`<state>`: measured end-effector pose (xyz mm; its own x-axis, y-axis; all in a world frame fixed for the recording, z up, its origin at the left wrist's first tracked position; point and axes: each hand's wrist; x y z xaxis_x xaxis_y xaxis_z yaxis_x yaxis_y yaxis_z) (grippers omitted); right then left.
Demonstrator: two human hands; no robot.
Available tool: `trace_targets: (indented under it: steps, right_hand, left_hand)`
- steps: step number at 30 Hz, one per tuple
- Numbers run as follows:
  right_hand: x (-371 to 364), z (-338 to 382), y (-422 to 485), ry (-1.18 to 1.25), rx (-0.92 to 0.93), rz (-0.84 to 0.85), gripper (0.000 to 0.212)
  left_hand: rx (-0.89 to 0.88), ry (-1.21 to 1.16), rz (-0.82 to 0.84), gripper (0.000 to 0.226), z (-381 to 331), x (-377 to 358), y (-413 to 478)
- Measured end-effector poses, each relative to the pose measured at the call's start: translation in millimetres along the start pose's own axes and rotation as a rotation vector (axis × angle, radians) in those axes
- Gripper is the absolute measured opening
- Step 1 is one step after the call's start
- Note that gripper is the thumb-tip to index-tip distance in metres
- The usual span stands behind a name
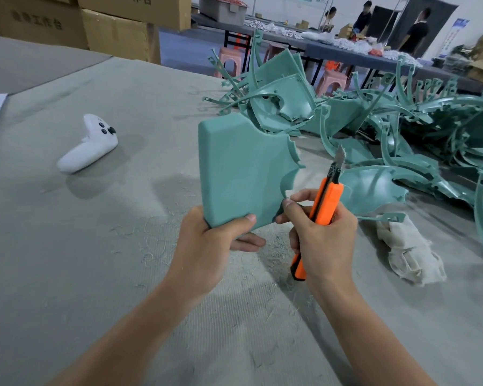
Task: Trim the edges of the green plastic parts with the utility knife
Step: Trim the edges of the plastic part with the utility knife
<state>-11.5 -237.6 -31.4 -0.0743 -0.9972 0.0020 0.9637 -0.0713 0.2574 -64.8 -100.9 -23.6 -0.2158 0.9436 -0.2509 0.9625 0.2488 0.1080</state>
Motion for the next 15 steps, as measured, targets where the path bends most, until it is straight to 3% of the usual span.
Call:
trace_targets:
  steps: [8,12,15]
  right_hand:
    - [7.0,8.9,1.2,0.079,0.012,0.008,0.009]
    - [13.5,11.2,5.9,0.064,-0.065,0.067,0.006]
    - [12.8,14.0,7.2,0.087,-0.189,0.145,0.017]
  left_hand:
    - [-0.003,0.005,-0.055,0.017,0.6,2.2,0.5]
    - [-0.002,-0.037,-0.119,0.016,-1.0,4.6,2.2]
    - [-0.013,-0.037,-0.160,0.015,-1.8,5.4,2.5]
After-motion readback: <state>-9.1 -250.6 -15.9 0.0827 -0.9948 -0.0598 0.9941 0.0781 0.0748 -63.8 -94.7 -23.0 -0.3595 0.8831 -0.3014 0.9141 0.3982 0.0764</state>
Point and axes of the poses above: each hand's wrist, its own y-axis towards the middle knuckle, its own x-axis out of the back of the hand, z = x × y, and after that the axes turned 1 degree about -y, right-handed
